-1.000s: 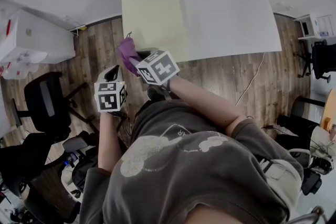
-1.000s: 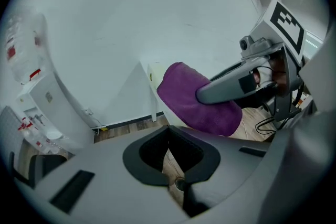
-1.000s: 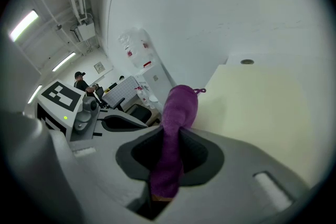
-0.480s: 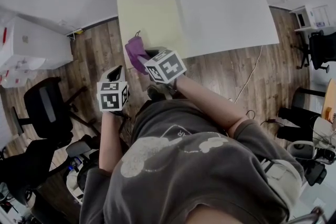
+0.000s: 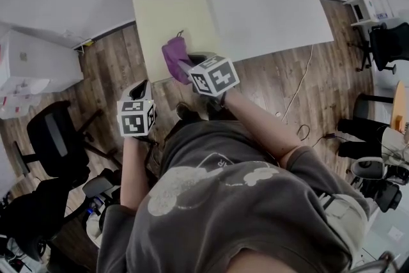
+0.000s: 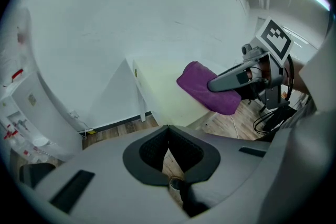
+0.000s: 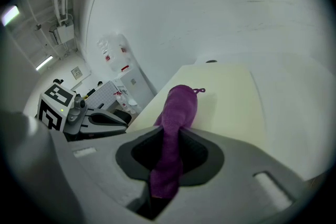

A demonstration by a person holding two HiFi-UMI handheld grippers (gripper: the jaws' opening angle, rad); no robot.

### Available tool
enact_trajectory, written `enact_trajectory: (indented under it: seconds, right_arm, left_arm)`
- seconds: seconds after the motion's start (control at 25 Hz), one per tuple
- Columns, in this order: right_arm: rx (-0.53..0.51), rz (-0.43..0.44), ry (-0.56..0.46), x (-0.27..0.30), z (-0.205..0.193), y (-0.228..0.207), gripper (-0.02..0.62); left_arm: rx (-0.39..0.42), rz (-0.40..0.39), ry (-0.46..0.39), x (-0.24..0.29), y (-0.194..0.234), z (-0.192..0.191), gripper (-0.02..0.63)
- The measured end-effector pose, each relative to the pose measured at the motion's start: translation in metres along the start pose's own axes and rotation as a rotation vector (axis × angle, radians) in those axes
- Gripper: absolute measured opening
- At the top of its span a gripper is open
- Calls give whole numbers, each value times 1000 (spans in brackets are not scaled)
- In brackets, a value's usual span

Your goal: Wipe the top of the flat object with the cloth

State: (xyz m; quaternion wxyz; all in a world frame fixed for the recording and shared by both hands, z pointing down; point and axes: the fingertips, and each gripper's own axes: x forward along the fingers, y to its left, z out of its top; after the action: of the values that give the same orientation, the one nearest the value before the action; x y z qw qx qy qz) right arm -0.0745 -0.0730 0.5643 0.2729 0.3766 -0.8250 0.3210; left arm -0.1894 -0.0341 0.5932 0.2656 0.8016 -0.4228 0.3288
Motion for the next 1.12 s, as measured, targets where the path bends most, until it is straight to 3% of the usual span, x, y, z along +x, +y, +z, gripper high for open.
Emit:
enact_trajectory:
  seconds: [0.52,1.12]
  right_arm:
    - [78,-37,-29,-37,-18,-43,72]
    - [65,-43,-35,-74,-25,-100,72]
  left_arm:
    - [-16,26,-41,-10,-14,4,-2]
    - [-26,101,-87,-14,-47,33,0]
